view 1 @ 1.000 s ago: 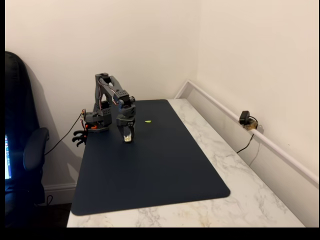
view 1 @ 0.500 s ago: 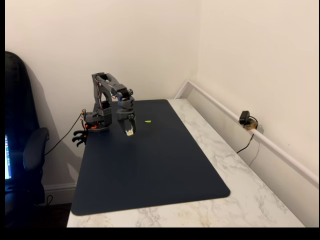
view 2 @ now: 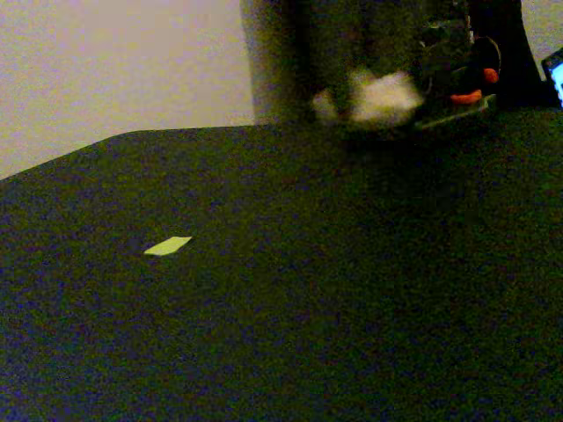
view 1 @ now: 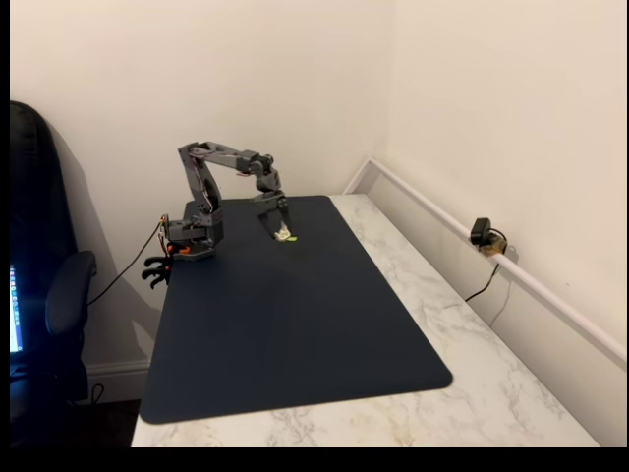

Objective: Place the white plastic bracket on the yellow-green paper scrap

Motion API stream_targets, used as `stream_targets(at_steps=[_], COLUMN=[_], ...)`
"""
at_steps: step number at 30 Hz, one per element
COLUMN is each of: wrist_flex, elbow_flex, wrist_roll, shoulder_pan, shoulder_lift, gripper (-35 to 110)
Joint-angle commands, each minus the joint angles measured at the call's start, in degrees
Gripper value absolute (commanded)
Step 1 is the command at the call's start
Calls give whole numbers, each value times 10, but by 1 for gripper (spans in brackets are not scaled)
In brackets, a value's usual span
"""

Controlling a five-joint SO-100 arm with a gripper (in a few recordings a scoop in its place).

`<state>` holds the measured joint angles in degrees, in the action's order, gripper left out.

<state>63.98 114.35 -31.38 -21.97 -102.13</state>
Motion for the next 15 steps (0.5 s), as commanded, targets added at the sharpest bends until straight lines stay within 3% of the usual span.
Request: stream_targets(at_steps=[1, 15], wrist_flex=[-11, -60], elbow_flex=[-72, -75], wrist_roll=[16, 18], shoulder_pan=[71, 236], shoulder_lift=[22, 117], gripper=[0, 0])
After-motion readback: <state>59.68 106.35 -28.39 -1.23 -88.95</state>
